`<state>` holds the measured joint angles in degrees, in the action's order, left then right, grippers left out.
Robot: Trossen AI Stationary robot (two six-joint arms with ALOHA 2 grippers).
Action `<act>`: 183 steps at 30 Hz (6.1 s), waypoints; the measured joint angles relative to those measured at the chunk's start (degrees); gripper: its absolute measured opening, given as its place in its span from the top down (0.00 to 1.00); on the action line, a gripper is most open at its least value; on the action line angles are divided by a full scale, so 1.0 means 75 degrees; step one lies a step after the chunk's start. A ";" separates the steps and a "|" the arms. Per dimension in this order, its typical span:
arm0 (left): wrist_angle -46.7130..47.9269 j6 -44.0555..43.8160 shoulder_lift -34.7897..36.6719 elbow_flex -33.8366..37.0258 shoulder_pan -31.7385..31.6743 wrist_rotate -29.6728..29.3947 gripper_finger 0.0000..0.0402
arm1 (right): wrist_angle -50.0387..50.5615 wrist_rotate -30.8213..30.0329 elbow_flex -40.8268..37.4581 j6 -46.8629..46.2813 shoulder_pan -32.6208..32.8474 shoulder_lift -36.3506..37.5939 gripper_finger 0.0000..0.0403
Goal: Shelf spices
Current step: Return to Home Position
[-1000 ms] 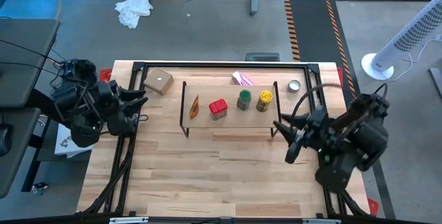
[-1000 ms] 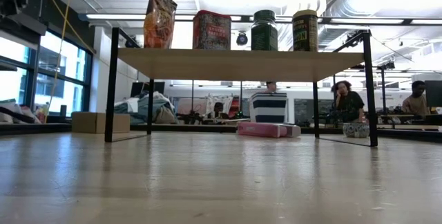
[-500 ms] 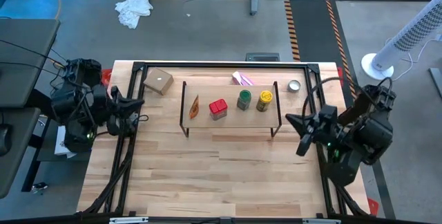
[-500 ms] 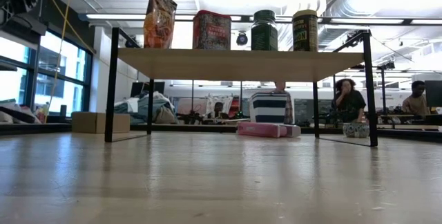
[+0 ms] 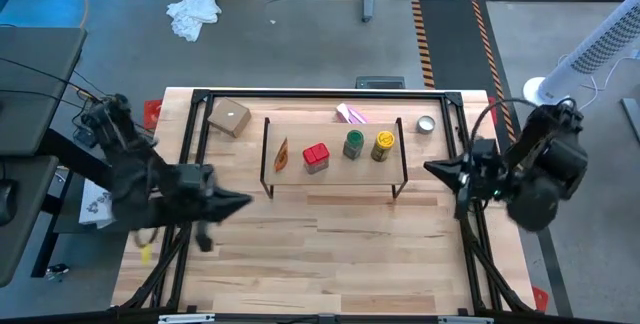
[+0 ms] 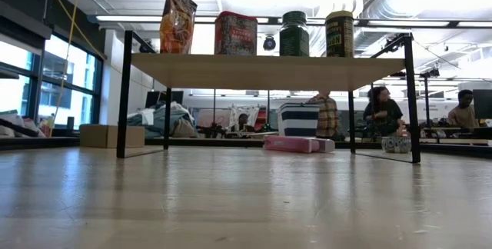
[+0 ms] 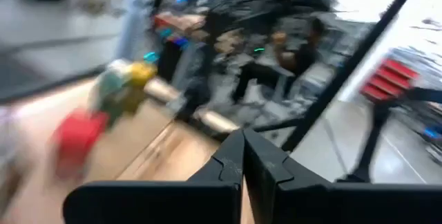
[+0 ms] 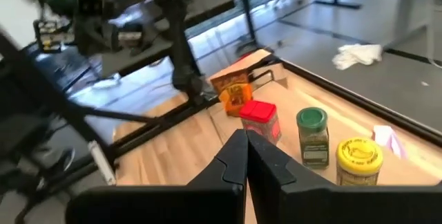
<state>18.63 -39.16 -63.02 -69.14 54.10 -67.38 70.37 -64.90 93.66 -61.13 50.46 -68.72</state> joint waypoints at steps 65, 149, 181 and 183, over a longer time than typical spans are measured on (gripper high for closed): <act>-0.5443 0.3076 0.4878 0.9092 -0.6114 0.7479 1.00 | 0.1113 -0.0915 -0.3219 -0.0609 0.1212 0.3435 1.00; -0.6057 0.4774 0.4855 0.9133 -0.6119 0.7132 1.00 | -0.9940 0.7888 -0.9428 0.5886 -0.4529 0.5949 1.00; -0.6058 0.4774 0.4855 0.9130 -0.6116 0.7132 1.00 | -0.9648 0.8328 -1.2417 0.8080 -0.6182 0.8958 1.00; -0.6060 0.4774 0.4858 0.9130 -0.6119 0.7118 1.00 | -0.9637 0.8578 -1.2399 0.8266 -0.6443 0.8801 1.00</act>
<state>-26.82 -3.36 -26.59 -0.67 8.21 -13.99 -1.91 -0.56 0.67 0.86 2.14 -2.71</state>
